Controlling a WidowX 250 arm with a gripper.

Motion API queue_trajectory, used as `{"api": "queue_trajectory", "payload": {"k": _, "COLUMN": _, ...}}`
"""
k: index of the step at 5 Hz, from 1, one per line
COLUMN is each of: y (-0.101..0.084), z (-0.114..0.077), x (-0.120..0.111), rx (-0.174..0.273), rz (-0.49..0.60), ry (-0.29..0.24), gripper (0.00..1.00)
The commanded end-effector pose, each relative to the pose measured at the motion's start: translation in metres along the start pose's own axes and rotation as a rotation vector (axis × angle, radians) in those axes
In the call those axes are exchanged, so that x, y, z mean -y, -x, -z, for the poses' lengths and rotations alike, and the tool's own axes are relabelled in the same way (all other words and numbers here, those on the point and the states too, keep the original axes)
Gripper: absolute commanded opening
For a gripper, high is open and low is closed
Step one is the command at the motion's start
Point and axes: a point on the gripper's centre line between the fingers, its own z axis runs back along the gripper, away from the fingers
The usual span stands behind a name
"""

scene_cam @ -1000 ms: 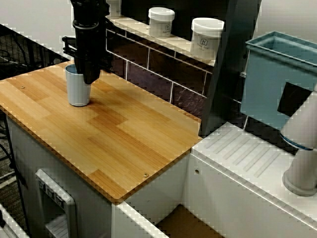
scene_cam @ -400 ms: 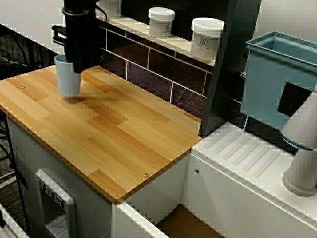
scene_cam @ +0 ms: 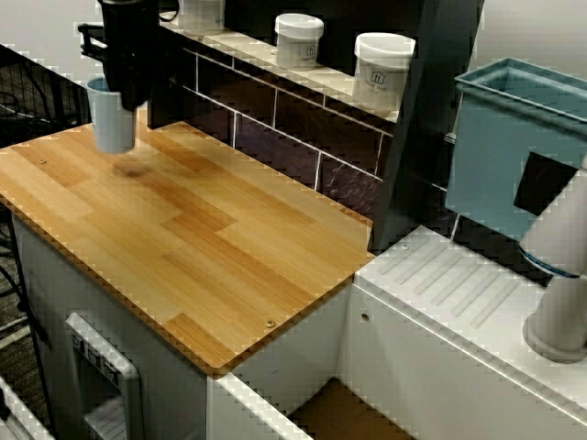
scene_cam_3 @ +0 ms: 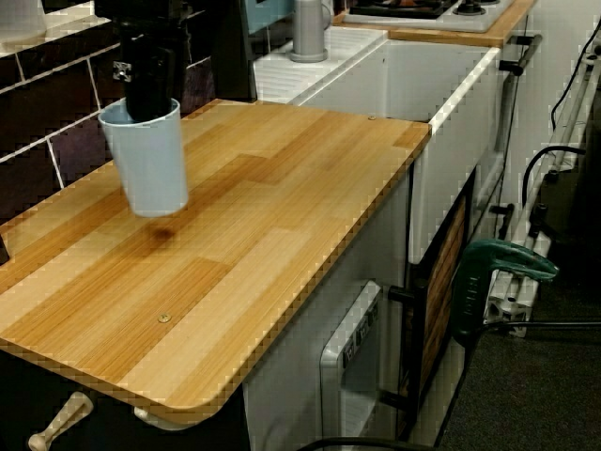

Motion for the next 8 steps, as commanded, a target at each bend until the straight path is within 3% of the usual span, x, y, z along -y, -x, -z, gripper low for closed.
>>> {"api": "queue_trajectory", "payload": {"k": 1, "y": -0.020, "z": -0.022, "x": -0.039, "rx": 0.105, "rz": -0.038, "ry": -0.052, "gripper": 0.00}}
{"api": "queue_trajectory", "payload": {"k": 5, "y": -0.025, "z": -0.003, "x": -0.067, "rx": 0.071, "rz": -0.051, "ry": -0.062, "gripper": 0.00}}
{"api": "queue_trajectory", "payload": {"k": 8, "y": -0.013, "z": -0.001, "x": -0.057, "rx": 0.041, "rz": -0.033, "ry": -0.021, "gripper": 0.00}}
